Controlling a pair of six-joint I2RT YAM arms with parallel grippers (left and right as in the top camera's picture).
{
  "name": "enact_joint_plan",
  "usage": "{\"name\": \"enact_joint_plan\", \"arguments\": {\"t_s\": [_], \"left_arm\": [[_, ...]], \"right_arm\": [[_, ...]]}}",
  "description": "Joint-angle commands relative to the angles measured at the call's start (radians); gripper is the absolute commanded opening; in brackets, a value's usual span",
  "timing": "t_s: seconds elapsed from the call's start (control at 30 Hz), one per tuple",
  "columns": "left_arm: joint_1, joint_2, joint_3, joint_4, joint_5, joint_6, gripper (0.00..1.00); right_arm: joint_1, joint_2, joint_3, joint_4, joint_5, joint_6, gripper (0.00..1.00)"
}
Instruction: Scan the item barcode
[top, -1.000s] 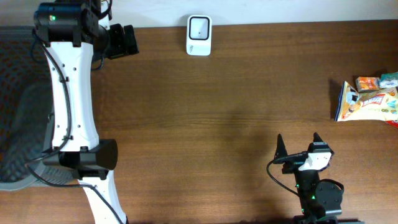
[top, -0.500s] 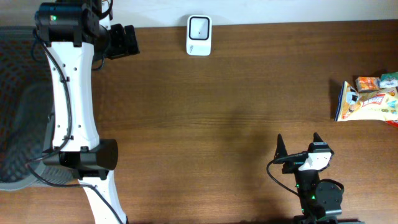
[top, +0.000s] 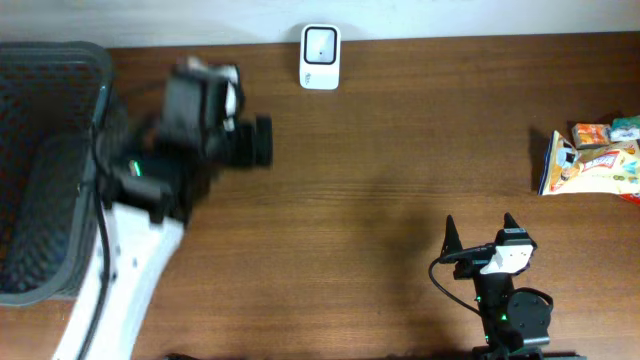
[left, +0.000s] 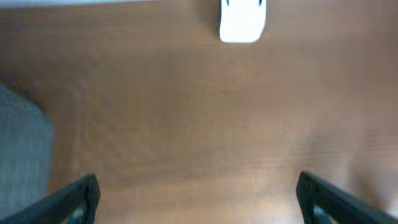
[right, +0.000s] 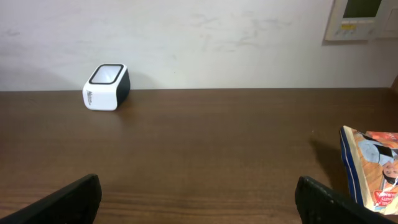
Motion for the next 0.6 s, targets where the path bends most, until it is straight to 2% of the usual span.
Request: {"name": "enact_joint_plan", "arguments": {"t_s": [0.0, 0.07, 0.2, 0.3, 0.37, 0.47, 0.57], "left_arm": [[-0.009, -0.283, -0.432, 0.228, -0.018, 0.028, 0.99], [-0.009, -0.469, -0.688, 0.387, -0.024, 0.038, 0.99], [-0.008, -0.661, -0.990, 0.640, -0.048, 0.058, 0.99], [-0.008, -0.852, -1.225, 0.914, -0.048, 0.059, 0.99], [-0.008, -0.958, -1.312, 0.979, -0.048, 0.066, 0.99], [0.031, -1.098, -1.386, 0.990, -0.047, 0.069, 0.99], [0.136, -1.201, -1.437, 0.986, 0.026, 0.069, 0.99]], "right_arm": [[-0.001, -0.006, -0.006, -0.006, 0.001, 0.011, 0.99], [-0.001, -0.006, -0.006, -0.006, 0.001, 0.011, 0.98], [-0.001, -0.006, -0.006, -0.006, 0.001, 0.011, 0.98], [-0.001, -0.006, -0.006, -0.006, 0.001, 0.011, 0.98], [-0.001, -0.006, -0.006, -0.006, 0.001, 0.011, 0.98], [-0.001, -0.006, -0.006, -0.006, 0.001, 0.011, 0.98], [-0.001, -0.006, -0.006, -0.006, 0.001, 0.011, 0.98]]}}
